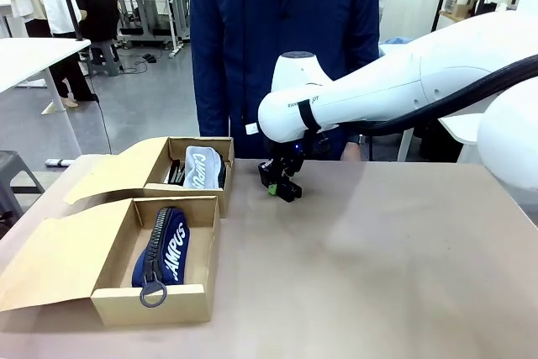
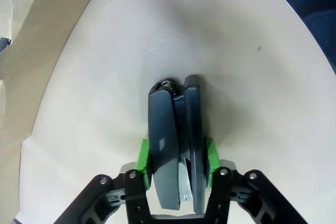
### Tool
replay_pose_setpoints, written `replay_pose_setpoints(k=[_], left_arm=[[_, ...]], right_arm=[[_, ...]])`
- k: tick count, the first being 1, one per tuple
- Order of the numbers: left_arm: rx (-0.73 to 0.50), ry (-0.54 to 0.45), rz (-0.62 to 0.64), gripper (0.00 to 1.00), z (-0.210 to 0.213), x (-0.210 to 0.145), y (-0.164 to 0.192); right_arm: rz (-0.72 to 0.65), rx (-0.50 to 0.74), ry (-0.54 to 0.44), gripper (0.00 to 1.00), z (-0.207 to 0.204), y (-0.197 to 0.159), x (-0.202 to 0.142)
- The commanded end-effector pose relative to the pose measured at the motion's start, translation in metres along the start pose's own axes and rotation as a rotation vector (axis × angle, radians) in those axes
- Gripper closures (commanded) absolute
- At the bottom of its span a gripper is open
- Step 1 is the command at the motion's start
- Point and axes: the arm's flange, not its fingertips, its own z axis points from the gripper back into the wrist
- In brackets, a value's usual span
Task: Place items inside the box.
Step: Pick up a Pencil pouch or Stapler and place it inside the Mailer Box closest to the robot.
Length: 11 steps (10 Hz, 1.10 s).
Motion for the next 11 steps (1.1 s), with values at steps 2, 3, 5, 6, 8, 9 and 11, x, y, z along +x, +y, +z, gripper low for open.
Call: replay_pose_setpoints(k=[2, 3, 5, 6, 8, 9, 11], left_arm=[[-0.017, -0.003, -0.016, 0.0, 0.0, -0.001, 0.0], [-0.017, -0.003, -0.016, 0.0, 0.0, -0.001, 0.0], [-0.017, -0.003, -0.016, 0.0, 0.0, -0.001, 0.0], [-0.017, -0.003, -0.016, 0.0, 0.0, -0.001, 0.0], [-0.017, -0.003, -0.016, 0.0, 0.0, -0.001, 0.0], [-0.017, -0.003, -0.016, 0.0, 0.0, -0.001, 0.0], [-0.017, -0.003, -0.016, 0.0, 0.0, -0.001, 0.0]], right_arm=[[-0.022, 0.026, -0.017, 1.0, 0.003, -0.002, -0.013], [-0.029, 0.023, -0.019, 1.0, 0.003, -0.002, -0.013], [-0.078, 0.008, -0.033, 1.0, 0.018, 0.006, -0.024], [-0.161, 0.006, -0.04, 1.0, 0.04, 0.012, -0.042], [-0.369, 0.054, 0.107, 0.75, 0.093, 0.018, -0.11], [-0.437, 0.094, 0.129, 0.75, 0.115, 0.017, -0.147], [-0.532, 0.192, 0.062, 0.75, 0.154, 0.017, -0.227]])
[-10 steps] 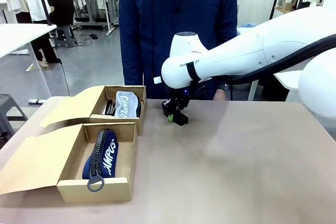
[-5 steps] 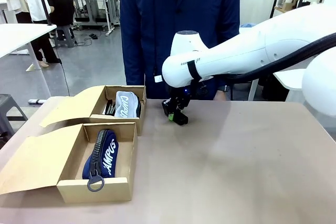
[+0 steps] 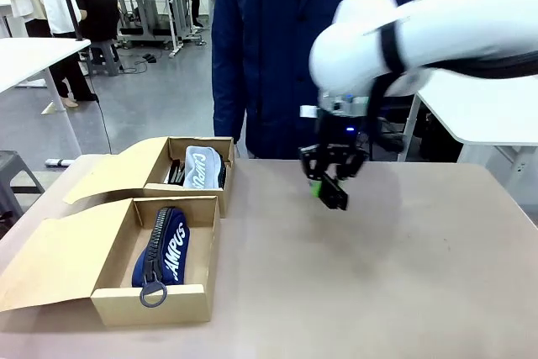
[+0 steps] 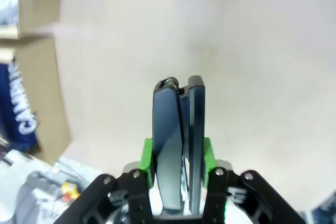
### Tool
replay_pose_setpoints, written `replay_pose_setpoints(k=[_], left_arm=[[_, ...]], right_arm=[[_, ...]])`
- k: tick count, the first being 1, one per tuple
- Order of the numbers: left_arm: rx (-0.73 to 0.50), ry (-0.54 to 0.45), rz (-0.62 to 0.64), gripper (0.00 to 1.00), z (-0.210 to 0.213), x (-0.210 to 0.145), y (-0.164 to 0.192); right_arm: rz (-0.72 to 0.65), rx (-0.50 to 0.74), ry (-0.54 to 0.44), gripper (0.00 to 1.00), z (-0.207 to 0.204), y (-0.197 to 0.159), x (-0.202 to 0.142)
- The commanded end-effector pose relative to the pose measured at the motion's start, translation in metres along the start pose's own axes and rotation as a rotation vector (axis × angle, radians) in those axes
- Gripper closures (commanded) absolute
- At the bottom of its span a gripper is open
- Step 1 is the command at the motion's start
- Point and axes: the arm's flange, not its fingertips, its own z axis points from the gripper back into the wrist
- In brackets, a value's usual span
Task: Place items inside the box.
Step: Pick up a Pencil pouch or Stapler and place it inside the Mailer Box closest to the robot.
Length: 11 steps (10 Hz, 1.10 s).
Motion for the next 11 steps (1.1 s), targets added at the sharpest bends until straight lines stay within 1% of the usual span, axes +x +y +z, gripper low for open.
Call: replay_pose_setpoints(k=[1, 2, 3, 4, 5, 6, 7, 8, 9, 10, 11], left_arm=[[-0.017, -0.003, -0.015, 0.0, 0.0, -0.001, 0.001], [-0.017, -0.003, -0.015, 0.0, 0.0, -0.001, 0.001], [-0.017, -0.003, -0.015, 0.0, 0.0, -0.001, 0.001], [-0.017, -0.003, -0.015, 0.0, 0.0, -0.001, 0.001], [-0.017, -0.003, -0.015, 0.0, 0.0, -0.001, 0.001], [-0.017, -0.003, -0.015, 0.0, 0.0, -0.001, 0.001], [-0.017, -0.003, -0.015, 0.0, 0.0, -0.001, 0.001], [-0.017, -0.003, -0.015, 0.0, 0.0, -0.001, 0.001], [-0.017, -0.003, -0.015, 0.0, 0.0, -0.001, 0.001], [-0.017, -0.003, -0.015, 0.0, 0.0, -0.001, 0.001], [-0.017, -0.003, -0.015, 0.0, 0.0, -0.001, 0.001]], right_arm=[[-0.102, 0.159, -0.063, 0.75, 0.022, -0.04, -0.086], [-0.186, 0.207, -0.103, 0.75, 0.031, -0.065, -0.126], [-0.269, 0.25, -0.15, 0.75, 0.038, -0.092, -0.152], [-0.325, 0.297, -0.18, 0.75, 0.039, -0.118, -0.17], [-0.326, 0.35, -0.194, 0.75, 0.034, -0.134, -0.179], [-0.306, 0.35, -0.176, 0.75, 0.021, -0.142, -0.18], [-0.226, 0.363, -0.258, 0.75, 0.014, -0.14, -0.171], [-0.348, 0.32, -0.164, 0.75, 0.044, -0.137, -0.179], [-0.348, 0.32, -0.164, 0.75, 0.044, -0.137, -0.179], [-0.316, 0.323, -0.198, 0.58, 0.044, -0.145, -0.172], [-0.306, 0.364, -0.137, 0.58, 0.039, -0.144, -0.152]])
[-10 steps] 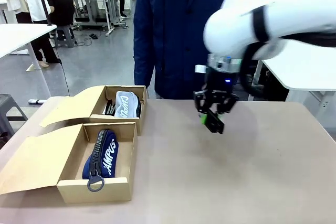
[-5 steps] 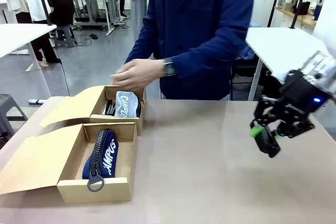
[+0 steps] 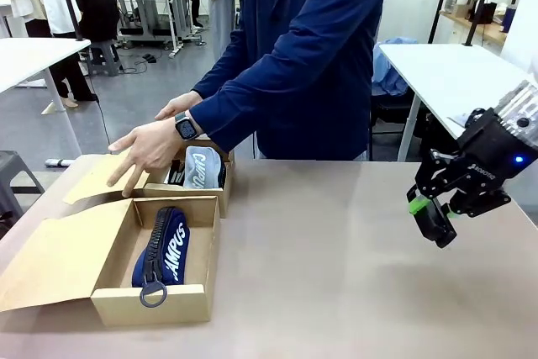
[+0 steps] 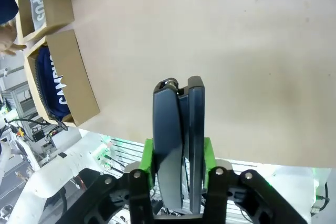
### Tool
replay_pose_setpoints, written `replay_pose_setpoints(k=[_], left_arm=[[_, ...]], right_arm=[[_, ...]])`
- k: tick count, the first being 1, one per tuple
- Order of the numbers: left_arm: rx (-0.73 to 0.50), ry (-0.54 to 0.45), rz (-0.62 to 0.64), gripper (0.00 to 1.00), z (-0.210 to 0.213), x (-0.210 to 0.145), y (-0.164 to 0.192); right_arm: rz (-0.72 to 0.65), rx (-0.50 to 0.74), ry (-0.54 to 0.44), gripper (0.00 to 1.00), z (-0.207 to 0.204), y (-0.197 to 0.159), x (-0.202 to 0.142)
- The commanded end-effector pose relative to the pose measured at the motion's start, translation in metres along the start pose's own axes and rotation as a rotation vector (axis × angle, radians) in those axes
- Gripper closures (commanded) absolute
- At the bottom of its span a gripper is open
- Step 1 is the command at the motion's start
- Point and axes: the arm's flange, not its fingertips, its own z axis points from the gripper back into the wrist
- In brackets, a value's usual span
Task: Place items inside the box.
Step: Pick up a Pencil pouch or Stapler and place it inside the Mailer Box closest to the robot.
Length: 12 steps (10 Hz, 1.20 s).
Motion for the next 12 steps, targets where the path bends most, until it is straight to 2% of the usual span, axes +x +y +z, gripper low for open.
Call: replay_pose_setpoints(k=[1, 2, 5, 6, 7, 9, 11, 12], left_arm=[[-0.017, -0.002, -0.016, 0.0, -0.001, -0.001, 0.0], [-0.017, -0.002, -0.016, 0.0, -0.001, -0.001, 0.0], [-0.017, -0.002, -0.016, 0.0, -0.001, -0.001, 0.0], [-0.017, -0.002, -0.016, 0.0, -0.001, -0.001, 0.0], [-0.017, -0.002, -0.016, 0.0, -0.001, -0.001, 0.0], [-0.017, -0.002, -0.016, 0.0, -0.001, -0.001, 0.0], [-0.017, -0.002, -0.016, 0.0, -0.001, -0.001, 0.0], [-0.017, -0.002, -0.016, 0.0, -0.001, -0.001, 0.0]], right_arm=[[0.023, 0.045, 0.076, 0.58, -0.015, 0.015, 0.023], [0.009, 0.028, 0.068, 0.58, -0.024, 0.028, 0.022], [0.094, 0.046, 0.133, 0.58, -0.061, 0.098, -0.004], [0.132, 0.009, 0.131, 0.58, -0.076, 0.12, -0.013], [0.146, -0.028, 0.142, 0.58, -0.073, 0.117, -0.006], [0.011, 0.07, 0.124, 0.58, -0.041, 0.06, 0.013], [-0.078, 0.078, 0.079, 0.58, -0.033, 0.002, 0.011], [-0.081, 0.082, 0.093, 0.58, -0.031, -0.014, 0.008]])
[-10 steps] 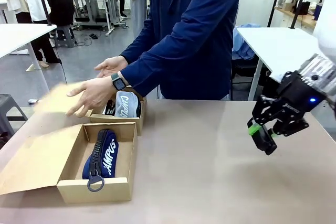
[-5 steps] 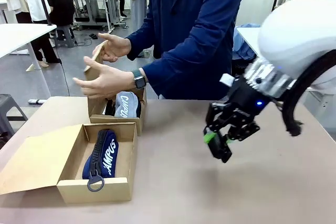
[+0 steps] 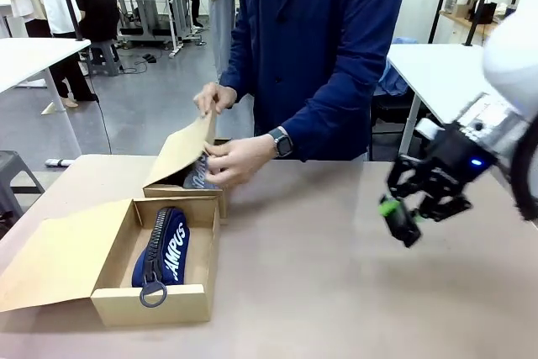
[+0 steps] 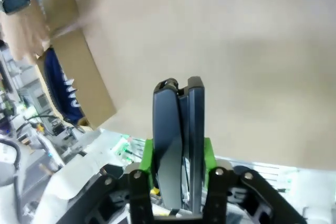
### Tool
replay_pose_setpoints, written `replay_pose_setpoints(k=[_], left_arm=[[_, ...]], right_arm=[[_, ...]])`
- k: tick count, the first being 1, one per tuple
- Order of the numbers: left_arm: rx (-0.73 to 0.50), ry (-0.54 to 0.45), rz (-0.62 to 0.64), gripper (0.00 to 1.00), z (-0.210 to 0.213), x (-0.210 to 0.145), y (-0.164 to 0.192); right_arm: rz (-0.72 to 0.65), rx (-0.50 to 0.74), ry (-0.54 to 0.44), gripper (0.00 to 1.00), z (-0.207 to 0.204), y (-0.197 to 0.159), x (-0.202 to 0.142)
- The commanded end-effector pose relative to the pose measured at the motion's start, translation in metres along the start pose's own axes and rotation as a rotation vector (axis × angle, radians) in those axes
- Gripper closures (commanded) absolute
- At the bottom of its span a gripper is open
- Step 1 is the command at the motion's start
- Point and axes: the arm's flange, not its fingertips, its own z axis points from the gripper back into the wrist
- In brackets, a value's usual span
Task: Place items inside the box.
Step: Pick up a Pencil pouch or Stapler and place it inside the Mailer Box closest to the robot.
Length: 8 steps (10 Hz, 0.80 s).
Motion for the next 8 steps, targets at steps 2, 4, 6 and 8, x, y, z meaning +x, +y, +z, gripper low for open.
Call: replay_pose_setpoints(k=[2, 4, 6, 8], left_arm=[[-0.017, -0.003, -0.016, 0.0, -0.0005, -0.0013, 0.0003], [-0.017, -0.003, -0.016, 0.0, -0.0005, -0.0013, 0.0003], [-0.017, -0.003, -0.016, 0.0, -0.0005, -0.0013, 0.0003], [-0.017, -0.003, -0.016, 0.0, -0.0005, -0.0013, 0.0003]], right_arm=[[-0.041, 0.035, -0.046, 0.58, 0.0126, -0.0273, -0.0128], [-0.034, 0.018, -0.047, 0.58, 0.0098, -0.0253, -0.0099], [-0.006, 0.023, -0.031, 0.58, 0.0077, -0.0224, -0.0094], [-0.007, 0.007, -0.025, 0.58, 0.0045, -0.0199, -0.0078]])
